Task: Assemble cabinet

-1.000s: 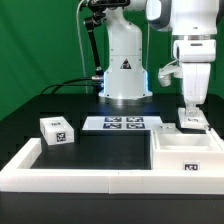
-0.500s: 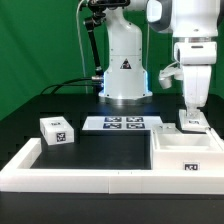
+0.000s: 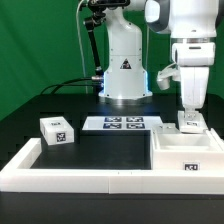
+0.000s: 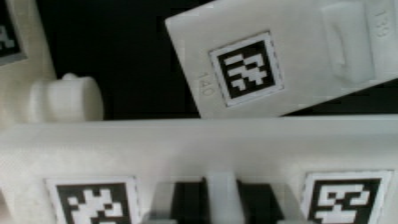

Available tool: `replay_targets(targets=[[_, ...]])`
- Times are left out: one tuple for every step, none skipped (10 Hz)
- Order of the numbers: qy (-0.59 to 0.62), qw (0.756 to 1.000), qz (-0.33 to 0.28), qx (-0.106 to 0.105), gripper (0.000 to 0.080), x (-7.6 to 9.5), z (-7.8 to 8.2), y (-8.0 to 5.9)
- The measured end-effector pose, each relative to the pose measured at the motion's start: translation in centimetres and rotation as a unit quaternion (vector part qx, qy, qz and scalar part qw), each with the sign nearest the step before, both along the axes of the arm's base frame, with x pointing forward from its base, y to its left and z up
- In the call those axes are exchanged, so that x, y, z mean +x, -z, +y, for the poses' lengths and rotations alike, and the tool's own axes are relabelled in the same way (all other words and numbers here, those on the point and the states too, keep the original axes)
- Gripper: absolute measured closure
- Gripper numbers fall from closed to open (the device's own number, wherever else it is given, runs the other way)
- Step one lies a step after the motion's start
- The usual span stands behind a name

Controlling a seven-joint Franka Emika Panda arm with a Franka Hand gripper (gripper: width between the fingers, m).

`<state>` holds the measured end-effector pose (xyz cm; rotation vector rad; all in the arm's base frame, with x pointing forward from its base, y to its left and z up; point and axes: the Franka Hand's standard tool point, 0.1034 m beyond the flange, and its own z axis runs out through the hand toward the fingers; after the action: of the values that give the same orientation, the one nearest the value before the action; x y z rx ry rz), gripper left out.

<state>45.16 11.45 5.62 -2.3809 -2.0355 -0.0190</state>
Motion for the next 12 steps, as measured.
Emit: replay_targets(targets=[[0.000,1.000,-0.001,0.000,0.0729,0.08,0.09,-0.10],[0.000,1.000,-0.002,0.001,0.0729,0.19,0.20,-0.18],[0.000,1.000,-0.004,0.001,0.0729,0.37,0.27,-0.28],[0.001,1.000,-0.002,0.000,0.0729,0.38,0.36,-0.31],[0.001,1.000,-0.001,0.001,0.0729,0.37,0.33,-0.22],[0.002,1.000,0.000,0.000,0.0729,0.32,0.21,-0.07],[0.002,1.000,0.000,0.000,0.0729,0.31,0.20,-0.07],[0.002,1.000,0.000,0.000,0.0729,0.30,0.19,-0.06],[0.002,1.000,0.000,0.000,0.0729,0.30,0.19,-0.05],[0.002,1.000,0.000,0.001,0.0729,0.20,0.19,0.01],[0.002,1.000,0.002,0.000,0.0729,0.12,0.18,0.08],[0.000,1.000,0.004,-0.001,0.0729,0.30,0.19,-0.02]])
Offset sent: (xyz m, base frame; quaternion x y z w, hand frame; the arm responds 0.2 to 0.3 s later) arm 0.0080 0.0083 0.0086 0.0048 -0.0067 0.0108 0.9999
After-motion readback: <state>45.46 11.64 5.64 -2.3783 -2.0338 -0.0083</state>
